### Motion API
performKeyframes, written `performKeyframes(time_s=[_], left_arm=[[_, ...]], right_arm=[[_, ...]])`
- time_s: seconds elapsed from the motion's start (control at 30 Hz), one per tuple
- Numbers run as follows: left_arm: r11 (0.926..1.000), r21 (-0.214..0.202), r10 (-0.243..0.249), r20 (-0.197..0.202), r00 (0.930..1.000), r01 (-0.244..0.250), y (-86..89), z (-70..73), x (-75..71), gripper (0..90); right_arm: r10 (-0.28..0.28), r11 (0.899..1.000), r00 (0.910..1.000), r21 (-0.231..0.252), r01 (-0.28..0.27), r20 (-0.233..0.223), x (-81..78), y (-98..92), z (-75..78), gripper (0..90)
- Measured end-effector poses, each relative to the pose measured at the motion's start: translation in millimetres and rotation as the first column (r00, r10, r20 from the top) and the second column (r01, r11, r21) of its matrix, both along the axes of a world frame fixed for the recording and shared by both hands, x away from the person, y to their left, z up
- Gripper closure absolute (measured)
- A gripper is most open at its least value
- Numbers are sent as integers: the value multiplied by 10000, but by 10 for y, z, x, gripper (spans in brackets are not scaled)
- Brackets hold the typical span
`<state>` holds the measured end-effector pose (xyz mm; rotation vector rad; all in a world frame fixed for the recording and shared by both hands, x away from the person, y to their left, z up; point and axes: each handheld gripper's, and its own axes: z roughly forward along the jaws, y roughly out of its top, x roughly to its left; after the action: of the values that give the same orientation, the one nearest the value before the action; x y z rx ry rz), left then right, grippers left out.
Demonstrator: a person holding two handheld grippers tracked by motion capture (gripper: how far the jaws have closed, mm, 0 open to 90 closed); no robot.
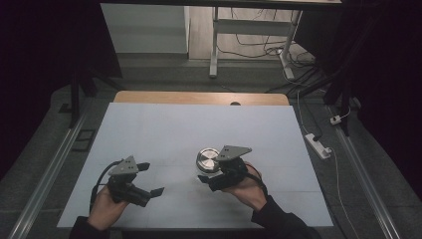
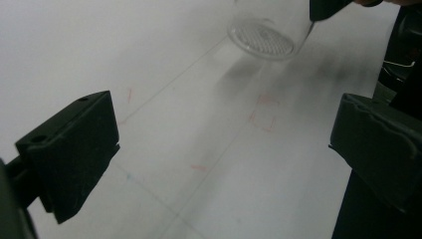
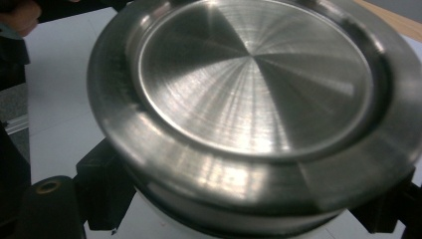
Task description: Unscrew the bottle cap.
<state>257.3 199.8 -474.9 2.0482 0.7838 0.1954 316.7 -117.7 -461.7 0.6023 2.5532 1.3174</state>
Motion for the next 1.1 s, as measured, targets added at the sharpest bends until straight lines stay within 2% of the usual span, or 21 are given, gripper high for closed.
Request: performKeyframes(time_s=[0.07, 0.23, 0.33, 0.4, 0.53, 0.67, 0.73, 0.97, 1.0, 1.03, 1.1], left_arm=[[9999, -28, -148, -77, 9999, 148, -42, 54, 63, 13], [9962, -185, -846, 227, 9962, 850, -161, 193, 215, 25], [9859, -408, -1611, 336, 9864, 1624, -258, 244, 313, 27], [9770, -362, -2085, 406, 9772, 2100, -335, 268, 376, 28], [9530, -207, -3006, 552, 9521, 3021, -484, 298, 490, 25], [9190, -378, -3894, 689, 9185, 3925, -599, 332, 576, 22], [8982, -420, -4336, 792, 8976, 4376, -640, 355, 608, 25], [8396, -533, -5338, 1025, 8394, 5405, -769, 392, 678, 50], [8396, -533, -5338, 1025, 8394, 5405, -769, 392, 678, 56], [8264, -497, -5539, 1076, 8256, 5609, -803, 393, 683, 62], [8231, -373, -5603, 1101, 8209, 5667, -832, 397, 681, 81]], right_arm=[[80, 10000, 10000, 9, -80, -15, -6, 18, -1, 149], [319, 9995, 9995, 28, -319, -47, -19, 63, -4, 148], [485, 9988, 9988, 33, -485, -62, -35, 84, -7, 148], [610, 9981, 9981, 56, -610, -94, -49, 95, -6, 148], [906, 9959, 9958, 52, -905, -95, -74, 113, -7, 148], [1148, 9934, 9932, 100, -1146, -204, -92, 125, -10, 148], [1285, 9917, 9914, 133, -1282, -254, -94, 127, -12, 148], [1755, 9845, 9839, 145, -1751, -336, -123, 156, -17, 148], [1755, 9845, 9839, 145, -1751, -336, -123, 156, -17, 148], [1894, 9819, 9815, 61, -1893, -293, -128, 163, -22, 148], [1965, 9805, 9800, 33, -1965, -326, -141, 173, -23, 148]])
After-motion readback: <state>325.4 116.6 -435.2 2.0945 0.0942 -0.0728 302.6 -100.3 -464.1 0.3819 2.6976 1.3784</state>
